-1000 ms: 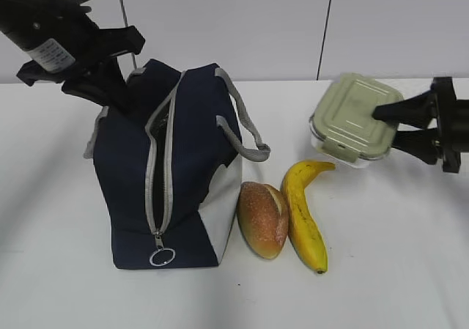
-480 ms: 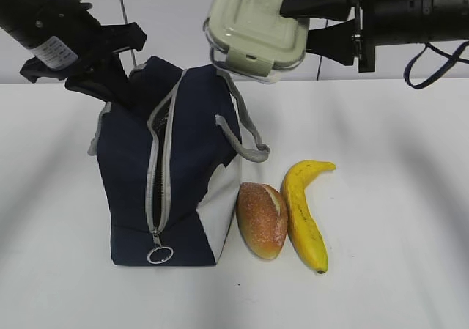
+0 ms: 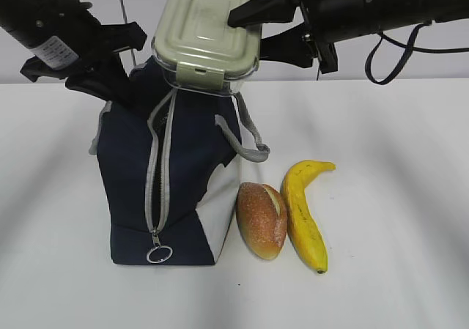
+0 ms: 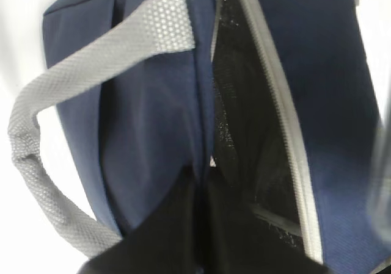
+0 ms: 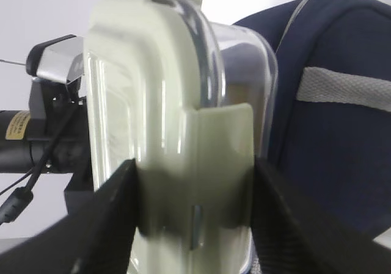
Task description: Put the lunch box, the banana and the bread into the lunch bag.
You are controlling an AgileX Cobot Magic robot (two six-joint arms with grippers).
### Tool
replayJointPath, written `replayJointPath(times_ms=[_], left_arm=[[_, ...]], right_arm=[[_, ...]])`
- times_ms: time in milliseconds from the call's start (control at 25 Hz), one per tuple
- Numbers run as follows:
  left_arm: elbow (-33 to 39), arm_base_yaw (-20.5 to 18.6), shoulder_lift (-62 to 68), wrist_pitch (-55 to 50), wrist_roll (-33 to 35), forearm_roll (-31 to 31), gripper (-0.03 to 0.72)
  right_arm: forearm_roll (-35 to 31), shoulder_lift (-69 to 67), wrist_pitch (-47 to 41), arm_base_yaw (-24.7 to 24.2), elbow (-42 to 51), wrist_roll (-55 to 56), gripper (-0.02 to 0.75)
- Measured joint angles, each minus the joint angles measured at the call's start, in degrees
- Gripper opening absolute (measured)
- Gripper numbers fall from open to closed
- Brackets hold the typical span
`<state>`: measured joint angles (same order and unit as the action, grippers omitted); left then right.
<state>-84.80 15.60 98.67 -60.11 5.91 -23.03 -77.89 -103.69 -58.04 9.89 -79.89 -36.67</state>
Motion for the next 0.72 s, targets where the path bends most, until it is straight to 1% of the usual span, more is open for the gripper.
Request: replayJointPath(times_ms=[120, 280, 600, 720], left_arm=[[0.0, 0.0, 0.0, 0.03, 0.0, 0.0, -0.003], [0.0, 0.0, 0.0, 0.03, 0.0, 0.0, -0.003], [0.0, 0.0, 0.0, 0.4, 0.0, -0.18, -0.003], [0.0, 0.0, 0.0, 0.54, 0.0, -0.18, -0.003]], right_arm=[[0.15, -2.4, 0.46, 1.14, -0.14, 0.53, 0.38], [3.0, -4.79, 1.37, 1.71, -0.14, 2.68, 0.38], [15.32, -7.03, 2.76, 1.71, -0.47, 11.73, 0.38], [16.25, -7.24, 3.38, 2.18, -0.47, 12.75, 0.38]])
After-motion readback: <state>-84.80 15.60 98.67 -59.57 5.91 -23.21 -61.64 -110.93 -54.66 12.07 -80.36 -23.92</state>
